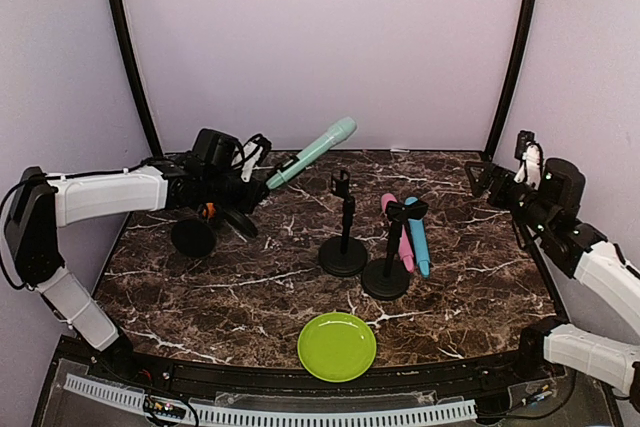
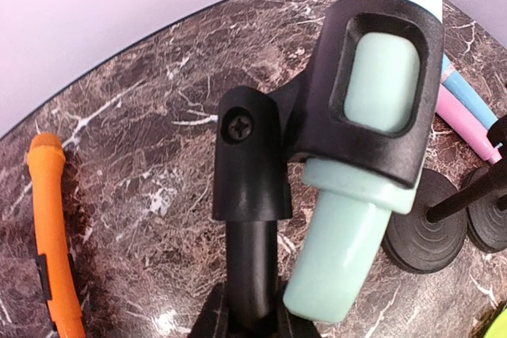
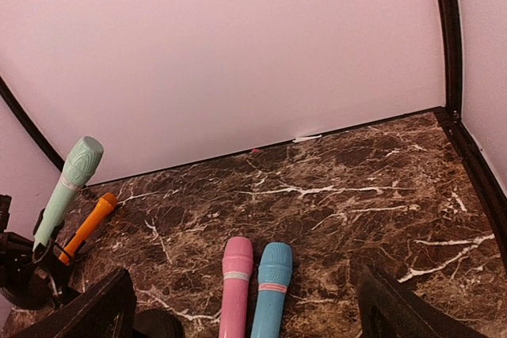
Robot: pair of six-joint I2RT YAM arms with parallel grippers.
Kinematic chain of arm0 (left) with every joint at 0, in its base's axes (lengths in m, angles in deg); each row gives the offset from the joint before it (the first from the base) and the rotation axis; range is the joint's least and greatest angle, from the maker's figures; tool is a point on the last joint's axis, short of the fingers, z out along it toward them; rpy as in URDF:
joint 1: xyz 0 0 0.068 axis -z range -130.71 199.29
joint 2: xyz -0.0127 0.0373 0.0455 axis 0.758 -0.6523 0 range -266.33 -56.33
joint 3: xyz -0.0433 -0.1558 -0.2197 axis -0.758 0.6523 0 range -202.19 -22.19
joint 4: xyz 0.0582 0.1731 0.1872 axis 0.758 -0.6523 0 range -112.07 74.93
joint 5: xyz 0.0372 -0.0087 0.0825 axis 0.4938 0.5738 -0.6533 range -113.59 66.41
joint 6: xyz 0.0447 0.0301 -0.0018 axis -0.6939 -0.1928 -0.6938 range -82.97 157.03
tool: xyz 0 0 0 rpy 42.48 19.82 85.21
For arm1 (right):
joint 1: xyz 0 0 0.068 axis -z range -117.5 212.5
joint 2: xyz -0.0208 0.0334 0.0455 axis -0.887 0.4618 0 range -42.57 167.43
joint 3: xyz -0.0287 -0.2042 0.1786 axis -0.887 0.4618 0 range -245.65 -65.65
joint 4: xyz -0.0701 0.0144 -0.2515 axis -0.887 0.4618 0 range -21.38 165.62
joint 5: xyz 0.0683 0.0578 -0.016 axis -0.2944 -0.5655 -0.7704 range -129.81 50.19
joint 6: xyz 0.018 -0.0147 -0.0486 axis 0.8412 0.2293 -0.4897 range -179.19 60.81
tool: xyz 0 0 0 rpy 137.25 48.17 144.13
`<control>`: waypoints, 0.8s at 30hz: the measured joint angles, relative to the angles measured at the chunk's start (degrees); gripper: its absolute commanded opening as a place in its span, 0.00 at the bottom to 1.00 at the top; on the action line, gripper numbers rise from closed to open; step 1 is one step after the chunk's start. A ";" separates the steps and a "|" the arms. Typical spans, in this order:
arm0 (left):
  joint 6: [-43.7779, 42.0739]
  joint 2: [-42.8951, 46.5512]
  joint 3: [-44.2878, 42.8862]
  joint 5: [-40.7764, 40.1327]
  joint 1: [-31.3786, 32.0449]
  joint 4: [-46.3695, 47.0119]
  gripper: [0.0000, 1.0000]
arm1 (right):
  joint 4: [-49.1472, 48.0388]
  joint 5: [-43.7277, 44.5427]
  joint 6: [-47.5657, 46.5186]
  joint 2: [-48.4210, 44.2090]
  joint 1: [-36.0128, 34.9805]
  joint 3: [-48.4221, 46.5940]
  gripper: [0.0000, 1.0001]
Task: Remove the microphone from the stand
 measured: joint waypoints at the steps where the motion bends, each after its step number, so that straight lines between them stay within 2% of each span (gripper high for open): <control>1: -0.90 0.74 0.76 -0.90 0.81 1.33 0.00 | 0.00 -1.62 0.15 0.00 0.00 -0.26 0.99; 7: -5.46 6.01 6.12 -4.52 5.88 8.74 0.00 | -0.48 -8.87 1.62 -0.02 -0.63 -2.91 0.99; 10: -6.47 8.70 8.85 -5.68 7.72 12.22 0.00 | -0.98 -10.05 2.38 0.11 -3.17 -5.11 0.99; 24: -9.27 18.51 14.69 -13.29 16.50 23.28 0.00 | -3.28 -3.37 1.60 13.94 -27.52 -20.96 0.99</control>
